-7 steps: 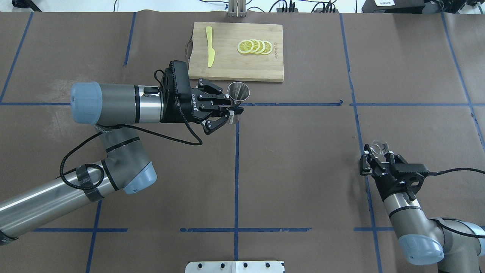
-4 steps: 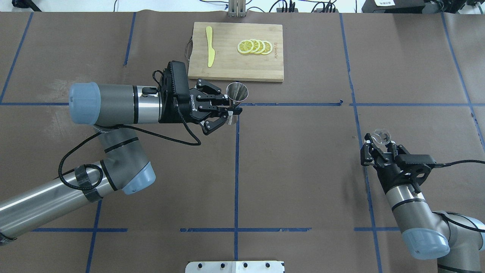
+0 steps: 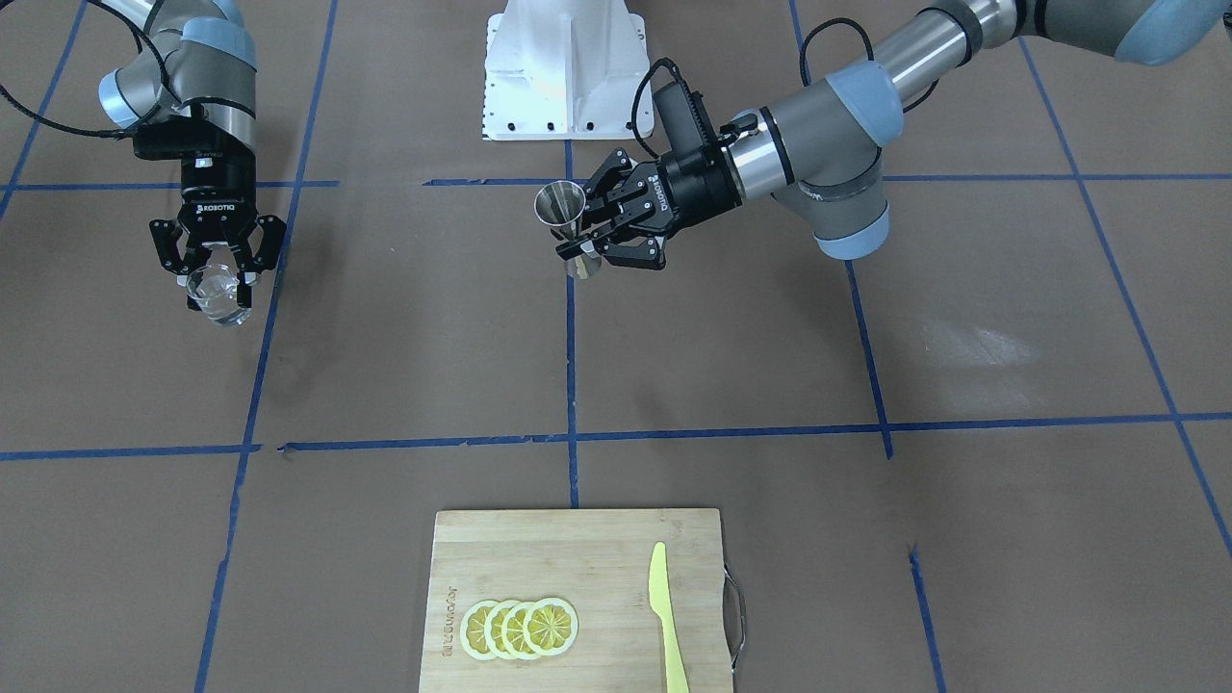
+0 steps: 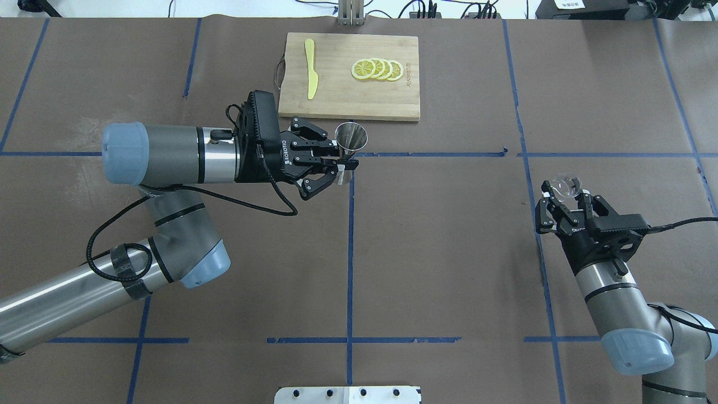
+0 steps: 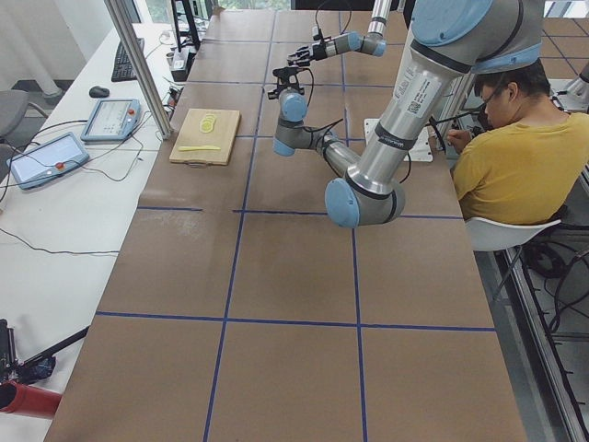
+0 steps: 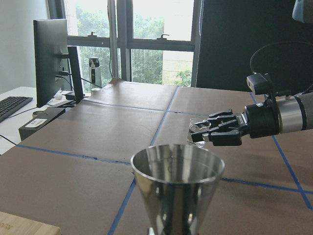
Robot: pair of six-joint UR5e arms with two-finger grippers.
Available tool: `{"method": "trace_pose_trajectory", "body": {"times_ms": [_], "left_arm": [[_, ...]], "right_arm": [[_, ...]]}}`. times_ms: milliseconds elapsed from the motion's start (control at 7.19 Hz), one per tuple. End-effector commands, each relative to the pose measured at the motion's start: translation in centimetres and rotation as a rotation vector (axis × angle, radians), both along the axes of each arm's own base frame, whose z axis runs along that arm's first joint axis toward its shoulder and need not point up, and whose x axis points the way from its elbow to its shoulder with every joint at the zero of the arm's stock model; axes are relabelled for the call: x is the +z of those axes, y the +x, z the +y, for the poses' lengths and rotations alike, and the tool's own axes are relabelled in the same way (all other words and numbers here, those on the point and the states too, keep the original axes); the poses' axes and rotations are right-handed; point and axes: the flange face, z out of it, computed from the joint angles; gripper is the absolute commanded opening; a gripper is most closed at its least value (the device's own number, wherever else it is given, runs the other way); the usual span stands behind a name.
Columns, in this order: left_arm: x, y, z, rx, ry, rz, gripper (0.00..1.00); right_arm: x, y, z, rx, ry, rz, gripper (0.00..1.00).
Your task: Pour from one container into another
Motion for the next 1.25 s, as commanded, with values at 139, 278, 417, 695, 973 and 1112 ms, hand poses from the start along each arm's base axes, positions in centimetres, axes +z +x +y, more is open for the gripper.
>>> {"method": "trace_pose_trajectory", "body": {"times_ms": [139,278,417,695,973,1112], "left_arm": [[0.0,0.0,0.0,-0.005,-0.003,0.0,0.0],[0.0,0.0,0.0,-0.005,-0.002,0.001,0.0],[0.1,0.0,0.0,-0.006,-0.001,0.001,0.0],[0.6,0.1,0.1,-0.01,0.009,-0.008,0.0],[0.7,0.4,0.2,-0.015,0.014,-0.013,0.0],[0.7,0.4,0.2,-0.015,0.014,-0.013,0.0]], "right_arm": [[-9.2,-2.8,-0.9,-0.024,0.098,0.027,0.0],[-11.3,-4.1,-1.0,-0.069,0.103,-0.015,0.0],[-14.1,-4.8,-2.8,-0.133,0.106,-0.059,0.0],[-18.1,-3.5,-5.2,-0.193,0.101,0.129,0.0],[-22.2,-2.0,-5.6,-0.188,0.088,0.163,0.0],[-26.2,-2.3,-5.8,-0.187,0.083,0.173,0.0]]}}
